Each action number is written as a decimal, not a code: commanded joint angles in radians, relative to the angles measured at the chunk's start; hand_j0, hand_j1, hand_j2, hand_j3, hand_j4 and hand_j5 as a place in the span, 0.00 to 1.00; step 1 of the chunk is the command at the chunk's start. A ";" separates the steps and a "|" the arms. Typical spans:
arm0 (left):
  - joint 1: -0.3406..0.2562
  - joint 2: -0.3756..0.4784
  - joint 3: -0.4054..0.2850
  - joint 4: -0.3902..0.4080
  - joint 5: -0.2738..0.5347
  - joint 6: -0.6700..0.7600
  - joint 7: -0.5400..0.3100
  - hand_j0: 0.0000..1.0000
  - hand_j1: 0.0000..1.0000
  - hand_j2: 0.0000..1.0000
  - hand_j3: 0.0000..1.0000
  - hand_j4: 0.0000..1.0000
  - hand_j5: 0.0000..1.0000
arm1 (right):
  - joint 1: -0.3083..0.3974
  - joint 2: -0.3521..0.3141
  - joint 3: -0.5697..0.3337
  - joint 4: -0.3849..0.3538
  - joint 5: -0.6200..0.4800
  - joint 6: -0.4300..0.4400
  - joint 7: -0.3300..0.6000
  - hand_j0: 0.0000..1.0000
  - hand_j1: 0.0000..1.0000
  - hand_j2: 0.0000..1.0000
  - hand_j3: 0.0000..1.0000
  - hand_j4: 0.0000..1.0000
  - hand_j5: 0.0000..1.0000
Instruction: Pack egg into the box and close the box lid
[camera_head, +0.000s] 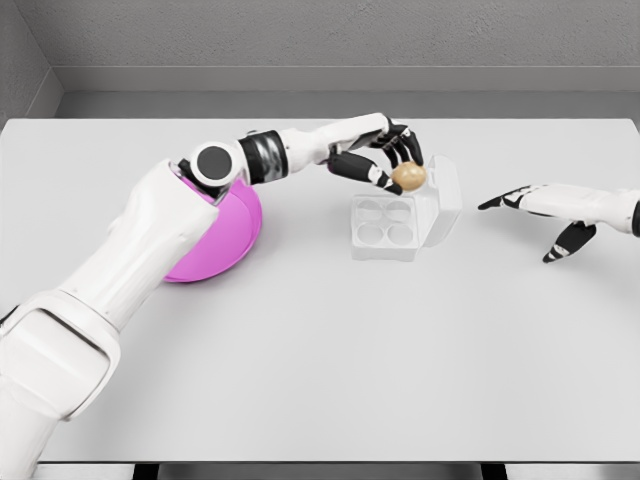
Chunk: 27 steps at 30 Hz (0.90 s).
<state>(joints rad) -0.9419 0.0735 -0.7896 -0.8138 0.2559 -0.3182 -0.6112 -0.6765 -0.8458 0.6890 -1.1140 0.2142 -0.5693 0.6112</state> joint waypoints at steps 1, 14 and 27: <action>0.000 -0.031 0.010 0.044 0.014 0.001 0.000 0.46 0.46 0.46 0.46 0.46 0.46 | 0.000 -0.001 0.001 0.000 -0.006 0.005 0.000 1.00 1.00 1.00 1.00 1.00 1.00; 0.002 -0.044 0.010 0.082 0.014 0.001 0.000 0.47 0.47 0.47 0.47 0.47 0.47 | 0.000 0.007 0.001 0.002 -0.006 0.006 0.000 1.00 1.00 1.00 1.00 1.00 1.00; 0.031 -0.044 0.061 0.082 0.075 0.002 0.000 0.47 0.47 0.47 0.47 0.47 0.47 | 0.000 0.007 0.000 0.002 -0.006 0.005 0.000 1.00 1.00 1.00 1.00 1.00 1.00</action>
<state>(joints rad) -0.9035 0.0301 -0.7327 -0.7304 0.3161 -0.3163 -0.6110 -0.6765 -0.8380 0.6896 -1.1113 0.2141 -0.5654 0.6112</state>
